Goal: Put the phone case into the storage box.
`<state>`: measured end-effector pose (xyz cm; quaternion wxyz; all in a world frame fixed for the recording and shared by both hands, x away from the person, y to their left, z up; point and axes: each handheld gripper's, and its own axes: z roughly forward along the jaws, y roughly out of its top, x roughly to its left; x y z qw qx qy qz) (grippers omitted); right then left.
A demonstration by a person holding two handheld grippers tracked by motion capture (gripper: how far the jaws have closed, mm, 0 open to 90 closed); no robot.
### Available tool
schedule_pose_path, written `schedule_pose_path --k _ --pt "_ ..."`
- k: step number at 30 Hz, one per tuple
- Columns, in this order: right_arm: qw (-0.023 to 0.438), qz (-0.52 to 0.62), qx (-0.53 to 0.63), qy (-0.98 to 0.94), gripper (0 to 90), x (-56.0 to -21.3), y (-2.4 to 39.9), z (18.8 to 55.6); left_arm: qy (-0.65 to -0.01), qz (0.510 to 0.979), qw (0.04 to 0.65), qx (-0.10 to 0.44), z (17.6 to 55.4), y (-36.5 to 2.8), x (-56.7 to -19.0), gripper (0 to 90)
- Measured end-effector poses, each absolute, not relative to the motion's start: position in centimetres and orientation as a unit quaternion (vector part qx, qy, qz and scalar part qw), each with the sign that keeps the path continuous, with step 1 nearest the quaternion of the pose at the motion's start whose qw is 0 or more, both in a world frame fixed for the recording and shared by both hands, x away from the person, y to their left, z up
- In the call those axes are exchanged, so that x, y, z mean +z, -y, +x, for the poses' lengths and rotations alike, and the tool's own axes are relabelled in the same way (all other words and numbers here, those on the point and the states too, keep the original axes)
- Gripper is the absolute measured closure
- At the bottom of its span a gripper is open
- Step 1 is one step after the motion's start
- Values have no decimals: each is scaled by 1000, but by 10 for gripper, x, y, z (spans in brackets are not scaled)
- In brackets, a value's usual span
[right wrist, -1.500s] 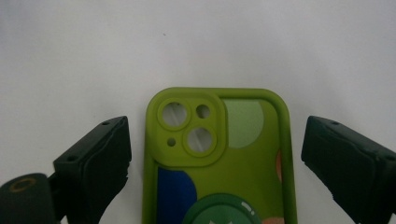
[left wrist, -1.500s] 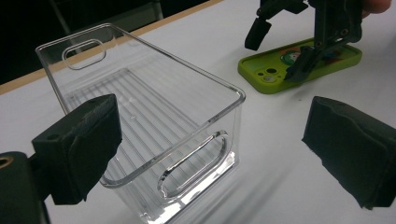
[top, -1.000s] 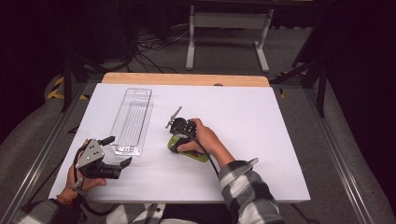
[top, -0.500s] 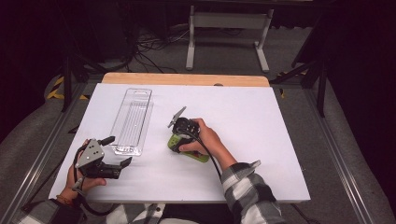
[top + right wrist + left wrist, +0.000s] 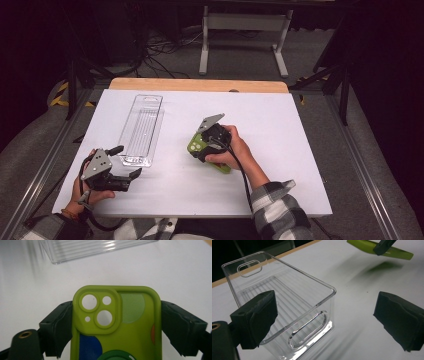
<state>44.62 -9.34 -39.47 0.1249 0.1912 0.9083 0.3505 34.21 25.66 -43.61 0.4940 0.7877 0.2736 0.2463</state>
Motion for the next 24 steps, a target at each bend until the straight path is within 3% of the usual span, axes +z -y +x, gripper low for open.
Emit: schedule_pose_path --k 24 --pt "188 215 461 -840 166 -356 140 420 -275 784 496 253 340 -256 -435 58"
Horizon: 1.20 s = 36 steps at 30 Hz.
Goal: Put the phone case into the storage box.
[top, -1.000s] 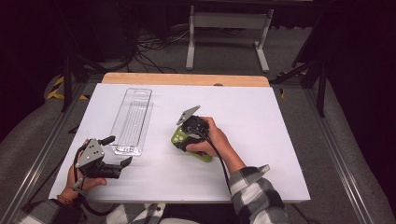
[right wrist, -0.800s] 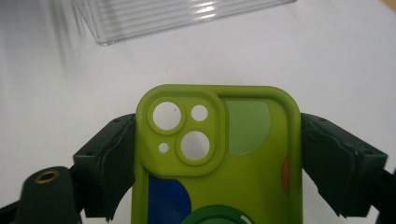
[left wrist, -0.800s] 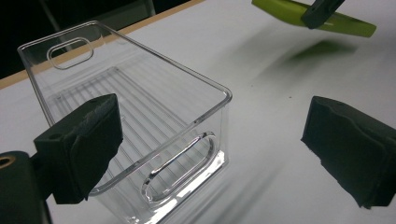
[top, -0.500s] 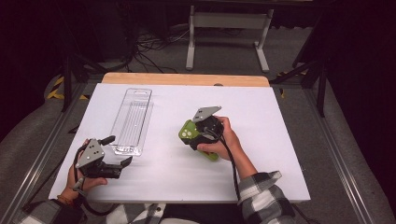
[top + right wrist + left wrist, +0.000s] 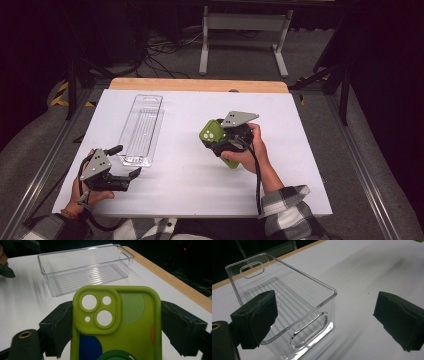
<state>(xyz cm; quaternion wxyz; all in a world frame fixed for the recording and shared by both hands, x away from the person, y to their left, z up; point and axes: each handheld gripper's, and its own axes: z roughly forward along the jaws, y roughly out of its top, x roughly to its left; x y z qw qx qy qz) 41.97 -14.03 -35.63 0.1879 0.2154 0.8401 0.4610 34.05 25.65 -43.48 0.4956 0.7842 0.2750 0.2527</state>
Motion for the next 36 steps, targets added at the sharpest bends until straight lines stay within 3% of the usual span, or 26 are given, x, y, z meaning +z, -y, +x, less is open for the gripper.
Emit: schedule_pose_path --k 17,36 --pt "223 223 513 -799 165 -349 134 406 -280 764 537 222 344 -240 -428 84" --pt "237 207 542 -779 164 -354 110 391 -241 759 580 170 353 -159 -410 104"
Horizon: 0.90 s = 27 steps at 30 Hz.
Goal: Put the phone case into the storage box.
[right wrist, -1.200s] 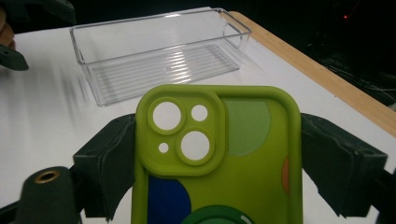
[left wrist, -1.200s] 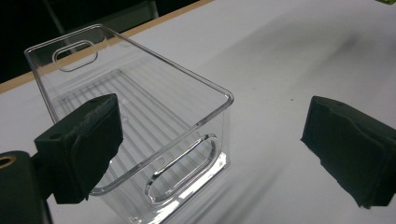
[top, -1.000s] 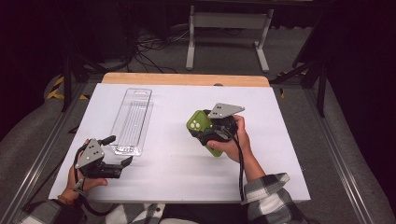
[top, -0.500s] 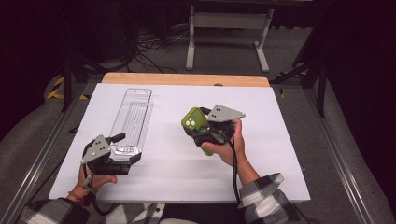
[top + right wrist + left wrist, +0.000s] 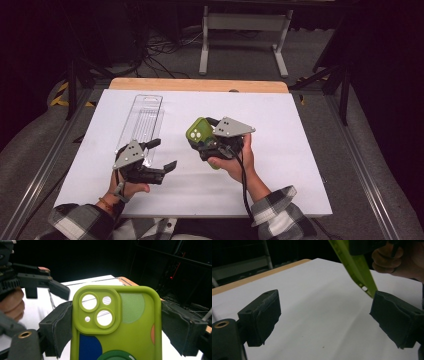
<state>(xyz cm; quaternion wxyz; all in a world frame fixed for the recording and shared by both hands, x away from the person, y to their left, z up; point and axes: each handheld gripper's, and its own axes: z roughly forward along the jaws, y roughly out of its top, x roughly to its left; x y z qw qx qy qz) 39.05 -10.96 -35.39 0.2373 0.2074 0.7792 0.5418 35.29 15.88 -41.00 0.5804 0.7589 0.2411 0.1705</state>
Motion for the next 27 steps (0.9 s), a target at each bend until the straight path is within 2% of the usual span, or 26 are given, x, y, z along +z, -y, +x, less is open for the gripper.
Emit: schedule_pose_path --k 9,18,25,27 --pt "236 201 548 -777 164 -359 101 386 -249 758 582 155 355 -121 -413 155" --pt "245 203 557 -767 164 -363 95 382 -276 741 594 150 361 -107 -416 199" --pt "249 204 567 -758 163 -365 92 379 -281 732 600 156 363 -107 -414 289" --pt "254 202 566 -758 163 -366 91 378 -278 733 602 153 363 -108 -414 348"
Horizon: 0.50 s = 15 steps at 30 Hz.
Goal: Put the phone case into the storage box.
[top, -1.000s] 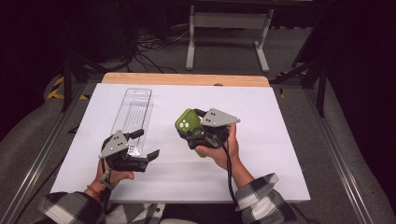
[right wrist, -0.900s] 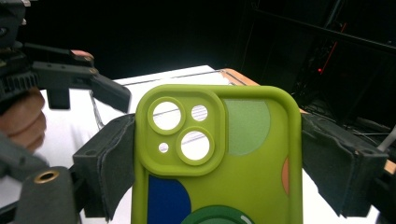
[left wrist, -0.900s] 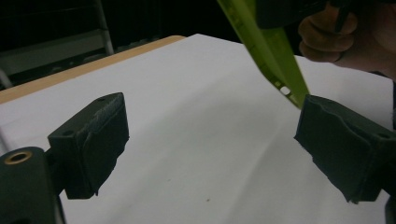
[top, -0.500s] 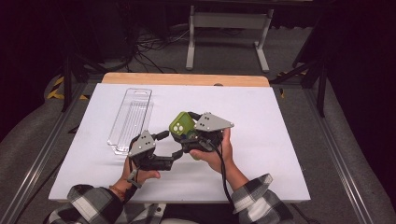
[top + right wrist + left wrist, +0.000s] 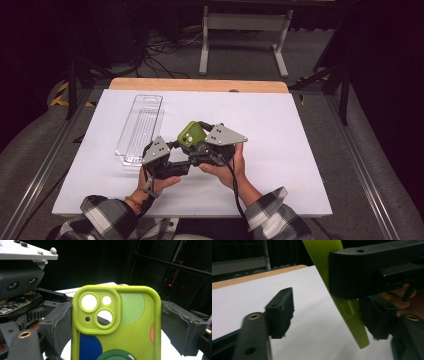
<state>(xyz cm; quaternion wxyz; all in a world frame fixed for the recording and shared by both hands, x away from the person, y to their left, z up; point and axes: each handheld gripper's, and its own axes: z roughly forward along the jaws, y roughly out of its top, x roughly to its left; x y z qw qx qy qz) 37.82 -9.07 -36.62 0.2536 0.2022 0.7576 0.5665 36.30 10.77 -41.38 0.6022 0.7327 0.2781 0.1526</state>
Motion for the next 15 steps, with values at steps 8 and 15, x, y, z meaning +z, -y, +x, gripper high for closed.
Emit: schedule_pose_path --k 8,15 --pt "256 208 568 -754 161 -368 87 374 -258 736 608 150 362 -112 -413 741" --pt "261 215 568 -750 159 -364 86 367 -247 739 608 152 362 -116 -409 774"
